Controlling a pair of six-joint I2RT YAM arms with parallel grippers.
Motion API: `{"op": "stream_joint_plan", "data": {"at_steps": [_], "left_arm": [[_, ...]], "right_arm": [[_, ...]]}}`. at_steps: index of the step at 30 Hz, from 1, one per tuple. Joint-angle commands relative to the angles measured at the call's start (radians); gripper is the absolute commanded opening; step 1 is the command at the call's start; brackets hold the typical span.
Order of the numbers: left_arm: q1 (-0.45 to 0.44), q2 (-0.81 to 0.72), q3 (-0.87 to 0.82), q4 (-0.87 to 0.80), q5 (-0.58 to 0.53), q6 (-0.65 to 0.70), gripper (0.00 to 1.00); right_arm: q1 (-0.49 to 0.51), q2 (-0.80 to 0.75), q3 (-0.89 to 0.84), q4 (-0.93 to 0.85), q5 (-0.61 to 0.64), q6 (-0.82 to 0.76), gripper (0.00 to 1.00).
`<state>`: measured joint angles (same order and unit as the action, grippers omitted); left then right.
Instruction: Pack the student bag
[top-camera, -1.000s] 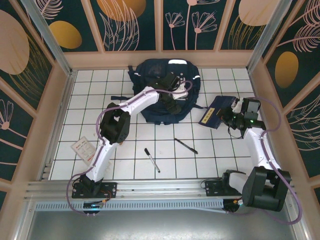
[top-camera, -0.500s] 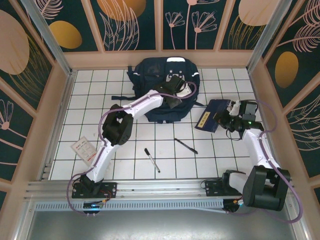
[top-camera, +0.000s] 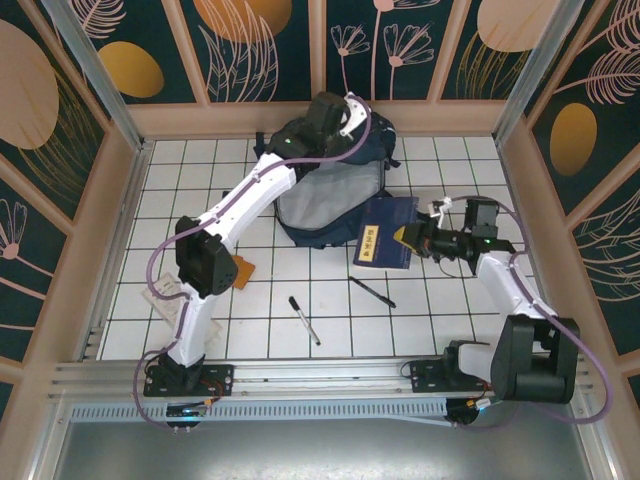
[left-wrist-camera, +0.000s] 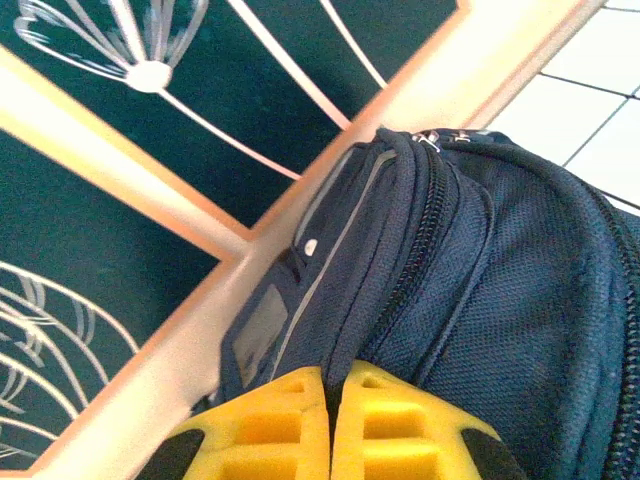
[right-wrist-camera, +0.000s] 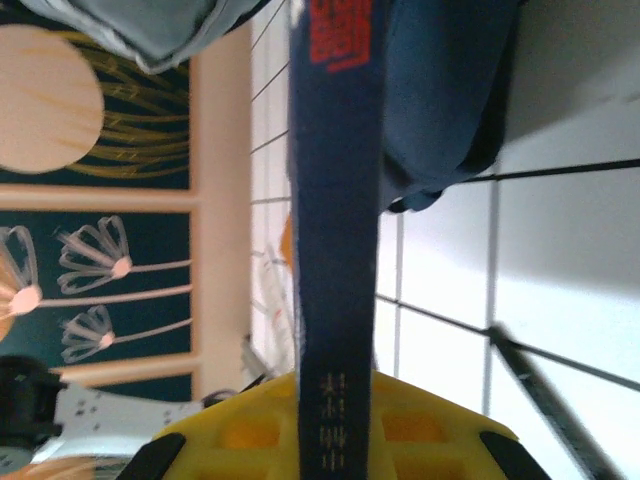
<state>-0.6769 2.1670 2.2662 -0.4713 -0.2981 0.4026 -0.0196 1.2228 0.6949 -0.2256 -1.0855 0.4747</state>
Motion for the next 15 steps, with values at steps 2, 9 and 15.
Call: {"op": "stream_joint_plan", "data": {"at_steps": [2,9,15], "left_arm": [[-0.008,-0.076,0.046,0.106,0.002,-0.058,0.0],[-0.025,-0.016,0.151,0.022,0.046,-0.093,0.0],[-0.05,-0.029,0.142,0.014,0.079,-0.121,0.0]], "right_arm": [[0.104,0.108,0.014,0.382,-0.052,0.265,0.0],[0.276,0.36,0.15,0.77,0.104,0.578,0.0],[0.29,0.651,0.307,0.909,0.209,0.571,0.0]]}}
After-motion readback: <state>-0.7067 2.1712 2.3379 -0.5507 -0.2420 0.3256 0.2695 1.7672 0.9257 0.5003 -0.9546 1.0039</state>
